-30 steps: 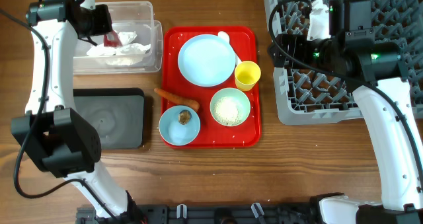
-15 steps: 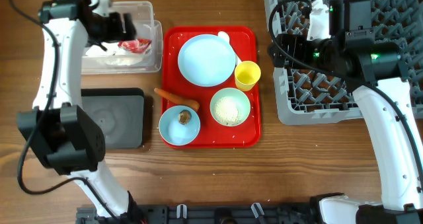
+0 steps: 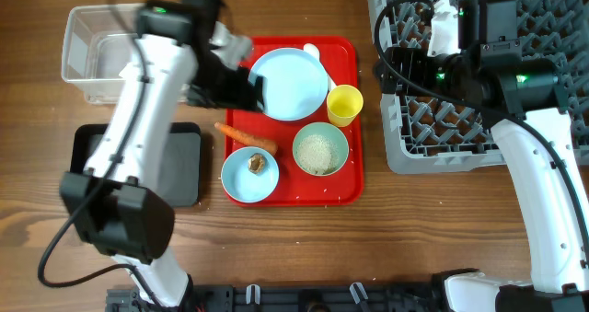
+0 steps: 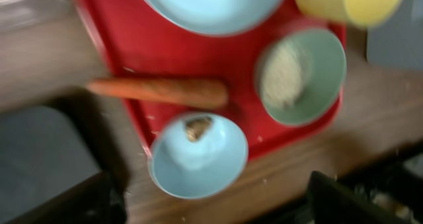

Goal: Sort waste into correct bins and load items into the dishwasher rack
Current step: 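Grasp the small blue bowl with the left gripper and lift, then tip the blue bowl over the black tray to dump the scraps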

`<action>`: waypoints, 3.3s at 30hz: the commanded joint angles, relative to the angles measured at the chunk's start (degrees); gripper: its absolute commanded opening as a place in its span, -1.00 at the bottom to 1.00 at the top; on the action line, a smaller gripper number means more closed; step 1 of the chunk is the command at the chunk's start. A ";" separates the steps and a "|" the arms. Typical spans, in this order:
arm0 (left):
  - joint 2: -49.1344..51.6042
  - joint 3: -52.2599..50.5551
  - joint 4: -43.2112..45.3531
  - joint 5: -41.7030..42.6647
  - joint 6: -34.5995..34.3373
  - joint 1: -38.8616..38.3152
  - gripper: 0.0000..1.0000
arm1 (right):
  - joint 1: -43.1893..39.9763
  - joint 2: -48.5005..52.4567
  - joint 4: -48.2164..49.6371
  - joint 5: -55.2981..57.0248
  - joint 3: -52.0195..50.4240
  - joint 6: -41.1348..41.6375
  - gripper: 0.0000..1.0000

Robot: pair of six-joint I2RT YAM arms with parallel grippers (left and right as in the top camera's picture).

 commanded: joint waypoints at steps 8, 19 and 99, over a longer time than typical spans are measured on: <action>0.13 -17.35 6.29 -7.63 -13.57 -15.67 1.00 | -0.26 0.63 0.00 0.98 1.36 -0.83 0.99; 0.13 -28.46 15.26 -19.91 -27.50 -21.66 0.78 | -0.26 0.63 0.00 0.96 1.33 -0.74 0.99; -11.80 -43.69 13.11 53.05 39.93 50.77 -0.92 | -0.26 0.63 -0.04 0.76 1.33 0.76 0.99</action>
